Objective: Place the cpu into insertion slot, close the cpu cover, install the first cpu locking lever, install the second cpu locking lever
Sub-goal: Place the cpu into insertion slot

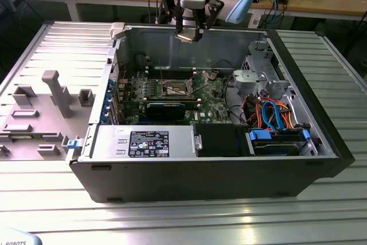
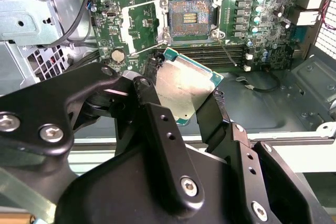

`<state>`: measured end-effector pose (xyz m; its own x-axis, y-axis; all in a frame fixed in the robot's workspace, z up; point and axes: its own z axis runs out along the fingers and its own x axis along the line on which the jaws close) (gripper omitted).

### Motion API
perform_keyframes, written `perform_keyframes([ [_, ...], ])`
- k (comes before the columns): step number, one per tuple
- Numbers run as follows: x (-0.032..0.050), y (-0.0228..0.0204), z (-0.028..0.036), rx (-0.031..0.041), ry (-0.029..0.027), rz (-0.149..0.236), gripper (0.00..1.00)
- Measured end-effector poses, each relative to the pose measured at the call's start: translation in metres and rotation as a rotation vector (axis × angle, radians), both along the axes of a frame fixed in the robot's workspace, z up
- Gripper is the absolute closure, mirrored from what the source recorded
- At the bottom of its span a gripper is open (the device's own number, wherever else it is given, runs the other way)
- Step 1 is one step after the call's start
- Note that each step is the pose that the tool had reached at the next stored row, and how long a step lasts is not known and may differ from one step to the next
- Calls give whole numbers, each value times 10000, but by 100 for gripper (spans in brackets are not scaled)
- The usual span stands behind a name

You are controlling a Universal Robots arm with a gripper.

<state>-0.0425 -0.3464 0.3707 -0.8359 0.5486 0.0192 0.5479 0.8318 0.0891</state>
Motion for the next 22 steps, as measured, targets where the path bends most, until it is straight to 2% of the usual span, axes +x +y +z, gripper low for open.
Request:
perform_keyframes([
  [12, -1, 0, 0, 0, 0, -60, 46],
  [22, -2, 0, -10, -11, 0, -1104, 46],
])
